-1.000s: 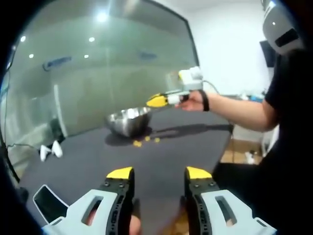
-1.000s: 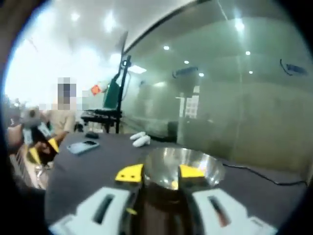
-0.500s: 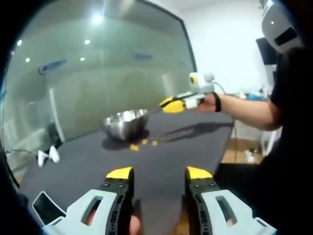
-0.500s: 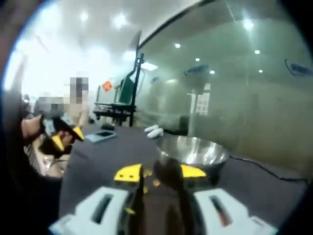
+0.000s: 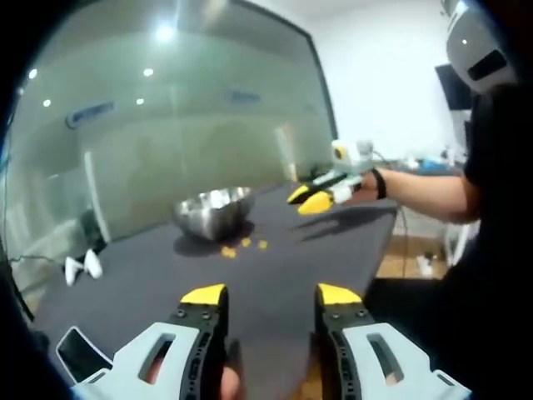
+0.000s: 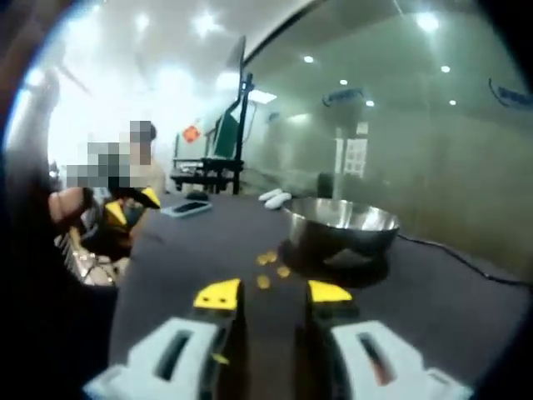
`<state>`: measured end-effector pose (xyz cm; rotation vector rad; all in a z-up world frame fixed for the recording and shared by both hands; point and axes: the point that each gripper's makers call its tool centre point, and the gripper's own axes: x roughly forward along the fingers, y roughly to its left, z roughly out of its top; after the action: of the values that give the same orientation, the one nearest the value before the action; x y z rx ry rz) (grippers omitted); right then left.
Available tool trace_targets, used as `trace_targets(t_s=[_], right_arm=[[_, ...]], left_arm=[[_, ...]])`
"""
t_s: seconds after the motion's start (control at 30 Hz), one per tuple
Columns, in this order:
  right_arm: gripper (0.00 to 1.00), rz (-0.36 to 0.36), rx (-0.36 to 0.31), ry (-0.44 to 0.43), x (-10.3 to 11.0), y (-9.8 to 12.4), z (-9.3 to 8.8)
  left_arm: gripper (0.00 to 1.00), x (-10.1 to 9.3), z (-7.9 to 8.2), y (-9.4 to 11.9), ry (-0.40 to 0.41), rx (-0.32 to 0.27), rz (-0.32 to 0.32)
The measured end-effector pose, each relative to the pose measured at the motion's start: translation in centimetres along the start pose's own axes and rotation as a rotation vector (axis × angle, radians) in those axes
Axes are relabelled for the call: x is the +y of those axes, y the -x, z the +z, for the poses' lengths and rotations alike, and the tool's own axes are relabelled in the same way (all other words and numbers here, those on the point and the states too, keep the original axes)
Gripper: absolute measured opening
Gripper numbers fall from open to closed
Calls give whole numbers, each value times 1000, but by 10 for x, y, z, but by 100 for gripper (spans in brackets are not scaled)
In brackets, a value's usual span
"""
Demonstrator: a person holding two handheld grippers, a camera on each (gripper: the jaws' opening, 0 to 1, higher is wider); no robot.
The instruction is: Pick up the QQ candy scattered on the table and place it into the stainless steel bowl on the table
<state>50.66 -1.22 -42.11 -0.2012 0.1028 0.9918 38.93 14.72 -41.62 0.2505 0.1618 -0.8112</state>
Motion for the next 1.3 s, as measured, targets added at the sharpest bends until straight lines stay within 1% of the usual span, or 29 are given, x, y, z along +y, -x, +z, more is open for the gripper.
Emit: trace_targets(t_s=[0.13, 0.2, 0.23, 0.27, 0.4, 0.53, 0.63, 0.7, 0.77, 0.87, 1.0, 1.07, 1.17, 1.2, 1.3], right_arm=[[30, 11, -3, -4, 2, -6, 0], [30, 25, 13, 4, 4, -11, -4], [30, 31, 30, 21, 1, -13, -10], [30, 37, 38, 31, 1, -15, -13], [30, 66, 51, 30, 2, -23, -14], [30, 98, 51, 15, 4, -36, -14], [30, 115, 50, 0, 5, -47, -13], [30, 126, 56, -1, 5, -55, -15], [29, 136, 60, 17, 6, -60, -16], [28, 147, 64, 1, 7, -71, -17], [27, 159, 93, 13, 12, -86, -25], [28, 176, 97, 7, 15, -89, -27], [27, 172, 107, 12, 14, -92, -29], [27, 168, 109, 0, 12, -92, -30], [22, 160, 120, -20, 9, -92, -34]], left_arm=[[43, -2, 5, 1, 9, -16, -10], [43, -1, 5, 1, 5, -16, -5], [43, 0, 5, 1, 6, -16, -3], [43, 0, 5, 2, 8, -16, -2], [43, 0, 4, 2, 13, -15, 1], [43, -4, 0, 0, 2, -1, -4], [43, -5, 1, 1, 0, -4, -8], [43, -5, 0, 2, 0, -3, -6], [43, -3, 0, 3, 4, -5, -1], [43, 0, -2, 4, 13, -5, 6], [43, 0, -2, 6, 18, -8, 5], [43, 0, -3, 7, 17, -5, 5], [43, 2, -5, 8, 19, -1, 10], [43, 3, -6, 9, 22, -1, 13], [43, 5, -7, 10, 29, -2, 19]])
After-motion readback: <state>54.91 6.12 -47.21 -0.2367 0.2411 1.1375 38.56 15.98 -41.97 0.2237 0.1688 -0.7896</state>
